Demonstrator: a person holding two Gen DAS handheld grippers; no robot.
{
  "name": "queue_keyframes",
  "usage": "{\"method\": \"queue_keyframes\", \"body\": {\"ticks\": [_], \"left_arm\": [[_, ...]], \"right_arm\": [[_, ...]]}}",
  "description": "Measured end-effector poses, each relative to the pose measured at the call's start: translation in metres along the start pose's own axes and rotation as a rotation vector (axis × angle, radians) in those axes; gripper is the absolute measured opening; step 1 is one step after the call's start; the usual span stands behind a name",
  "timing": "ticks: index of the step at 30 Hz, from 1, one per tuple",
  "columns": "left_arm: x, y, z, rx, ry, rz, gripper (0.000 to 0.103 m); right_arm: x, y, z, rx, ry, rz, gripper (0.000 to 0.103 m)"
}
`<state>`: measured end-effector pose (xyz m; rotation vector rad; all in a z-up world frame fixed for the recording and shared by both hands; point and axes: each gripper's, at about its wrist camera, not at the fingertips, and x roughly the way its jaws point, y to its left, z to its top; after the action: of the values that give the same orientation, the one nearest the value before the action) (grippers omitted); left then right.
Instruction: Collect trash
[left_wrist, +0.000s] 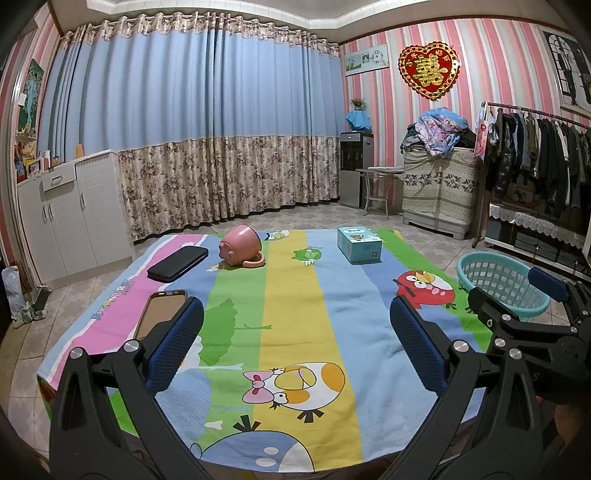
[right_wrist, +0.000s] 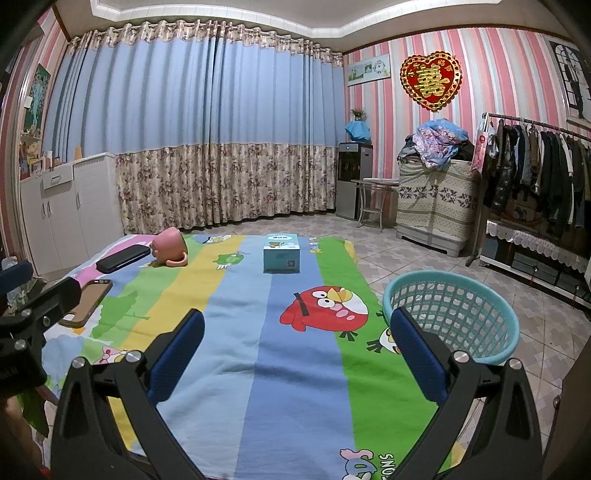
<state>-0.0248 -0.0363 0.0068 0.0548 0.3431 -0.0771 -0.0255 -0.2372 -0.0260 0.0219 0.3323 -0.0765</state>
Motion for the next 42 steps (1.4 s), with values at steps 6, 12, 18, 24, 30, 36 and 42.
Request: {"method": "queue_keyframes", "body": {"ticks": [6,12,18,24,30,36,42], "left_arm": [[0.0003,0.0,0.0001,0.001,0.002,0.0,0.098],[0.0014,-0.0005,-0.0006,0.002,-0.001,0.0,0.098],[0.0008,-0.0004,-0.0004,0.003,-0.001,0.001,0.098],[0.0017,-0.0004,-0.0009,0.004,-0.001,0.003,0.098],[0.0023,-0.0002,-0.0015,0.005,0.0,0.004,0.098],[0.0023,0.0,-0.0011,0.006,0.0,0.004,0.098],[0.0025,0.0001,-0.0014,0.006,0.0,0.005,0.098]], "right_arm": [[-0.0001,0.0008,-0.0003,-0.001,-0.001,0.0,0.098],[0.0009,0.0007,-0.0014,0.0,0.001,0.0,0.098],[0.0016,0.001,-0.002,0.0,0.002,0.001,0.098],[0.0028,0.0014,-0.0037,-0.001,0.003,0.003,0.098],[0.0025,0.0013,-0.0032,0.0,0.003,0.002,0.098],[0.0022,0.0007,-0.0029,-0.001,0.004,0.003,0.098],[0.0022,0.0006,-0.0026,-0.001,0.004,0.003,0.098]]}}
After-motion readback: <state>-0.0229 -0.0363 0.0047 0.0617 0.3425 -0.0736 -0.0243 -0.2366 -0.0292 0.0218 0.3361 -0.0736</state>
